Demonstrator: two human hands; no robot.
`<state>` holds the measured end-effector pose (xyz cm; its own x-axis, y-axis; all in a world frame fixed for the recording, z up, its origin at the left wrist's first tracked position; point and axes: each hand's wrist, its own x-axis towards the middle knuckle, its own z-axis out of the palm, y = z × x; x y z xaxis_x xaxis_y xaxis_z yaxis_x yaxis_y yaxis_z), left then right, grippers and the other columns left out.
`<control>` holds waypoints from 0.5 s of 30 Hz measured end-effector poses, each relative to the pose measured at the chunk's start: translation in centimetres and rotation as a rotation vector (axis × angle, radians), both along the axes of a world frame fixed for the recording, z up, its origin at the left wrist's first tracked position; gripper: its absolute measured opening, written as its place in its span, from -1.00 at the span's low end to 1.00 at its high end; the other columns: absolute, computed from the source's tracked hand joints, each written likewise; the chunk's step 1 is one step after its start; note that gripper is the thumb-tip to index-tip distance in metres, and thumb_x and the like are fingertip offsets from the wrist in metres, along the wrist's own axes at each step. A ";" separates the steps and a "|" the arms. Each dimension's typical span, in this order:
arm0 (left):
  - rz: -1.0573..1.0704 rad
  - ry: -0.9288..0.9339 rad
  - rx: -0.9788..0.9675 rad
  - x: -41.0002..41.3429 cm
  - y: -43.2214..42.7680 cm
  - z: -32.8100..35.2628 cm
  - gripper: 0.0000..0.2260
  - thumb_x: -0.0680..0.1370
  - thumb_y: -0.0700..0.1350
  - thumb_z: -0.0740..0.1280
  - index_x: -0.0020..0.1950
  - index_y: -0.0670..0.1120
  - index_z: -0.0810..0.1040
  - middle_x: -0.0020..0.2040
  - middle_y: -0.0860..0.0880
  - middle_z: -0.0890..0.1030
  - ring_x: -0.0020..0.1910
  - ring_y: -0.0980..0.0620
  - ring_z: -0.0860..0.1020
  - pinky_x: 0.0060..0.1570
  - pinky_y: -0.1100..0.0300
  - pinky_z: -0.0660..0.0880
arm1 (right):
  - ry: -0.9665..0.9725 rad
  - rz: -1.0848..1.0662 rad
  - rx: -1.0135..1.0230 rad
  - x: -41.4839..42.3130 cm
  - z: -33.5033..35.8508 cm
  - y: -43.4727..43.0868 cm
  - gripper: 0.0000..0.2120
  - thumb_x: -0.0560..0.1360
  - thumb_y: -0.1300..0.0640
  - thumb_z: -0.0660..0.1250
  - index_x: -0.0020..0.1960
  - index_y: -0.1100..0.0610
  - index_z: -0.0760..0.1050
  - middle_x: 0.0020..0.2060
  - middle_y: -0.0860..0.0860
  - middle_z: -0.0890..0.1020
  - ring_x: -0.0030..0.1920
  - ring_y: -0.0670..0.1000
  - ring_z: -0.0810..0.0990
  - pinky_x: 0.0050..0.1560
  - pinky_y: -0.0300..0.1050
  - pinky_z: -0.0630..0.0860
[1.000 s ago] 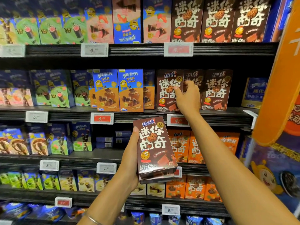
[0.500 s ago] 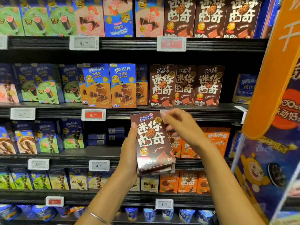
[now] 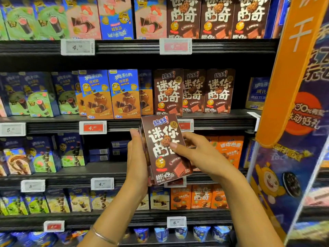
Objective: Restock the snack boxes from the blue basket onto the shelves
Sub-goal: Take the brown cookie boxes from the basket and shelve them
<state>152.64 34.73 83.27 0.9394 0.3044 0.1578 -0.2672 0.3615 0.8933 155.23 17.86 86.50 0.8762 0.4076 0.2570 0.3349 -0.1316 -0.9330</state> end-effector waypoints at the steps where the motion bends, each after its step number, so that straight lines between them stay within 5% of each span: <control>1: 0.012 -0.002 0.017 0.1 0.0 0.0 -0.15 0.43 0.57 0.21 0.47 -0.03 0.51 0.28 -0.17 0.69 0.20 -0.21 0.71 0.24 -0.26 0.62 | -0.007 0.006 0.017 -0.1 0.2 -0.3 -0.78 0.57 0.01 0.41 0.20 -0.02 0.58 -0.04 -0.11 0.74 -0.06 -0.09 0.74 -0.21 -0.31 0.59; 6: 0.134 -0.007 0.149 1.6 0.9 -0.5 -0.71 0.71 0.13 0.28 0.29 -0.04 0.49 -0.08 0.01 0.78 -0.18 0.05 0.77 -0.36 0.21 0.64 | -0.105 -0.101 0.117 0.6 2.5 -2.5 -0.76 0.57 0.03 0.42 0.23 0.01 0.59 0.06 -0.04 0.73 0.00 -0.05 0.74 -0.17 -0.19 0.64; 10: 0.141 -0.004 0.151 1.8 0.8 -0.3 -0.71 0.71 0.11 0.29 0.30 -0.06 0.49 -0.12 0.04 0.78 -0.20 0.06 0.77 -0.39 0.26 0.60 | -0.271 -0.381 0.224 3.1 4.6 -4.1 -0.68 0.59 0.00 0.40 0.31 0.00 0.47 0.11 -0.09 0.65 -0.01 -0.17 0.70 -0.20 -0.29 0.62; 15: 0.141 -0.003 0.153 2.0 0.6 0.0 -0.66 0.70 0.15 0.28 0.31 -0.07 0.49 -0.08 0.06 0.78 -0.17 0.04 0.77 -0.37 0.25 0.61 | -0.461 -0.692 0.184 8.2 6.3 -4.7 -0.53 0.58 -0.01 0.40 0.43 0.02 0.34 0.18 -0.08 0.55 0.09 -0.15 0.58 -0.01 -0.15 0.55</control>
<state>154.61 35.30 83.27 0.8886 0.4049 0.2155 -0.3086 0.1803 0.9340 163.40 13.14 92.78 0.7038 -0.2645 0.6594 0.5869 -0.3066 -0.7494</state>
